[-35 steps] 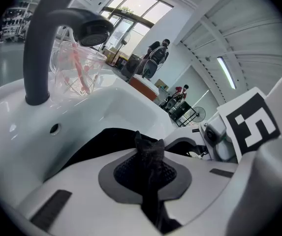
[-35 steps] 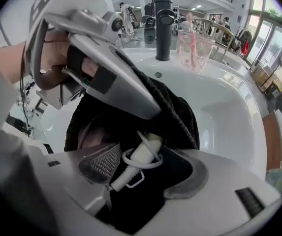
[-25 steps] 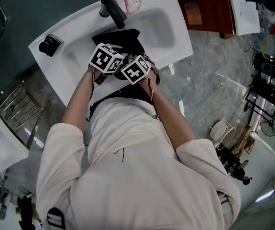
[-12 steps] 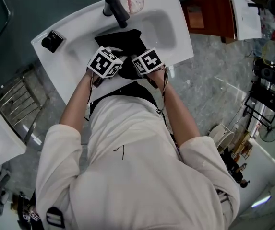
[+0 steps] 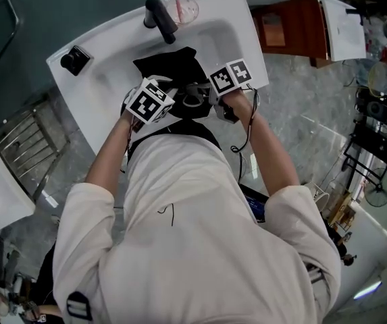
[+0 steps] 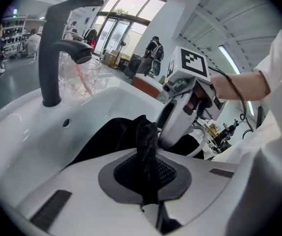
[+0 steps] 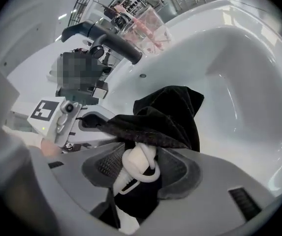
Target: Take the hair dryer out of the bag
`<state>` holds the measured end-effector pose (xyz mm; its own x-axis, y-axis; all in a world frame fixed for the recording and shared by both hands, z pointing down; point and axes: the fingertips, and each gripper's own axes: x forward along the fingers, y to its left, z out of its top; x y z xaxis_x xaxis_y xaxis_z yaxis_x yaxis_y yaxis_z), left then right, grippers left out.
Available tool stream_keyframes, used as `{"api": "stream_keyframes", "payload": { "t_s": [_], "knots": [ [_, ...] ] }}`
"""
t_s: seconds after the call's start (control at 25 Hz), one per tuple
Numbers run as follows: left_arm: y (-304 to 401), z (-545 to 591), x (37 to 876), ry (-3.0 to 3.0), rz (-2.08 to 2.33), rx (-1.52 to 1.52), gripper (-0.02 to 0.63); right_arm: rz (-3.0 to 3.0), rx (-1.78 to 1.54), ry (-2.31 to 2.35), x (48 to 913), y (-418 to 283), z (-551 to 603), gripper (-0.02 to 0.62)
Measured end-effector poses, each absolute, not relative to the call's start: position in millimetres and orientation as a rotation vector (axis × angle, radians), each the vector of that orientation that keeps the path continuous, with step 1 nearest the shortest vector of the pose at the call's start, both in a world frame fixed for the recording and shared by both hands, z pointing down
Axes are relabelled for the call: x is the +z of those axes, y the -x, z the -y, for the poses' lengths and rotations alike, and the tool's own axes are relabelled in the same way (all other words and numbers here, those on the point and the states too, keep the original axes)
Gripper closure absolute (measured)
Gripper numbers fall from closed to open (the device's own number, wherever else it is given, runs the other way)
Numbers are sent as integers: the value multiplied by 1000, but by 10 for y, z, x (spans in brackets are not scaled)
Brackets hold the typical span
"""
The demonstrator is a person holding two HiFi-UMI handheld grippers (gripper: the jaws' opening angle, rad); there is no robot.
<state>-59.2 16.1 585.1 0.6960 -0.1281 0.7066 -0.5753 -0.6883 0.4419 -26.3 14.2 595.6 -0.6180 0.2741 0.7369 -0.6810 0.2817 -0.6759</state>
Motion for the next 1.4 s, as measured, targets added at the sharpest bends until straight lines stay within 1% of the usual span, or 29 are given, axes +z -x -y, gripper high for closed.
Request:
{"api": "stream_keyframes", "payload": {
  "t_s": [0.4,0.92,1.2,1.4],
  "knots": [
    [716,18,5879,-2163,641,891,572,1779,1216,-270,5738,184,-254,399],
    [752,96,5901,-2136,697,913,572,1817,1318,-232,5602,30,-261,408],
    [731,41,5899,-2115,705,898,572,1815,948,-185,5663,-95,-381,410],
    [715,34,5934,-2109,713,902,572,1781,968,-208,5706,-94,-348,408]
  ]
}}
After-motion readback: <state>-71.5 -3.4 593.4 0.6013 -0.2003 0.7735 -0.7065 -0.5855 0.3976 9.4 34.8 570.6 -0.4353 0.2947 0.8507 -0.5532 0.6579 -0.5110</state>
